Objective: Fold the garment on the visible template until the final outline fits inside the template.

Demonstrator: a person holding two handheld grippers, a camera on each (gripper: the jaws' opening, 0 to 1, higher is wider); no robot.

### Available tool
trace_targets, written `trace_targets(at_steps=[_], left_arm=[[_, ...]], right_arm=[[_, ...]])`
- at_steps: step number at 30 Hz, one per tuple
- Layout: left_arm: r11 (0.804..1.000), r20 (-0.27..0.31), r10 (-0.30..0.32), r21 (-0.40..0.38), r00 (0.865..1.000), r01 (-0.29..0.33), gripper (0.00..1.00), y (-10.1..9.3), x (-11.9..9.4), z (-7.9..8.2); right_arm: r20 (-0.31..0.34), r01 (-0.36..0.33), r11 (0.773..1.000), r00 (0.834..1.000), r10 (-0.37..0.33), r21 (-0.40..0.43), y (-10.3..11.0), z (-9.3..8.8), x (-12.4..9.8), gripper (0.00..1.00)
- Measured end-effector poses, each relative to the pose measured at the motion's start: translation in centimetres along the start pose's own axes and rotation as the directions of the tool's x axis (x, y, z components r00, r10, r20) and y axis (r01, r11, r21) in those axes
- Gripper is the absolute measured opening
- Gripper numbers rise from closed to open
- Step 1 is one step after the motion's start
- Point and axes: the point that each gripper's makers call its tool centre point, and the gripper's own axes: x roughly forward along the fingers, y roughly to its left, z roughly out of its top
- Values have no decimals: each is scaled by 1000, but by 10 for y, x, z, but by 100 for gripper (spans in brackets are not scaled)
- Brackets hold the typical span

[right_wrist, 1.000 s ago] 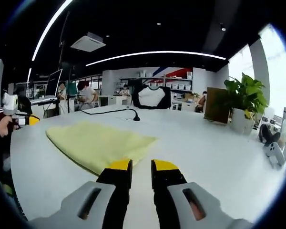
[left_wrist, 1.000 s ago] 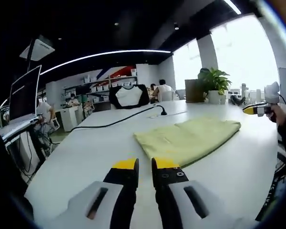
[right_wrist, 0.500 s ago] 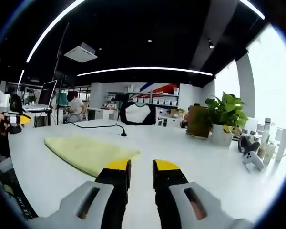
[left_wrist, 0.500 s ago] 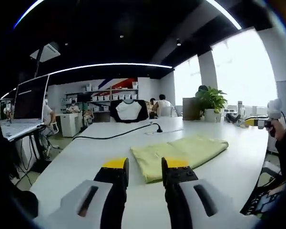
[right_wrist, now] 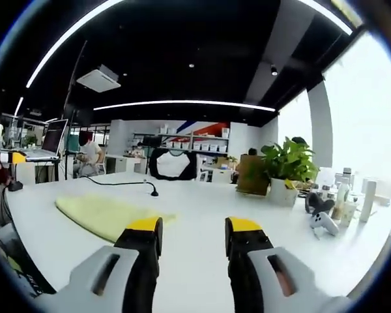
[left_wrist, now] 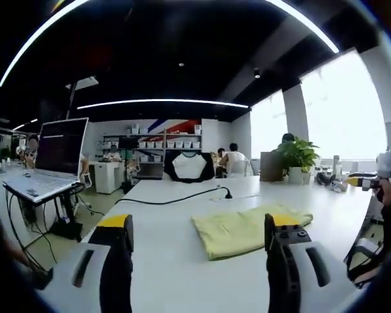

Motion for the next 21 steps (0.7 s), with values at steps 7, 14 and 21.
trace_targets(at_steps=[7, 14, 21], left_arm=[[1000, -2, 24, 17, 1000, -24, 100, 8, -6, 0], [998, 17, 61, 20, 998, -61, 100, 19, -13, 8], [994, -19, 73, 87, 997, -71, 100, 21, -15, 5]], right_arm=[[11, 51, 999, 999, -51, 10, -18, 4, -7, 67], [-24, 52, 999, 998, -52, 11, -18, -5, -9, 100], [-68, 49, 999, 996, -50, -19, -16, -8, -15, 99]])
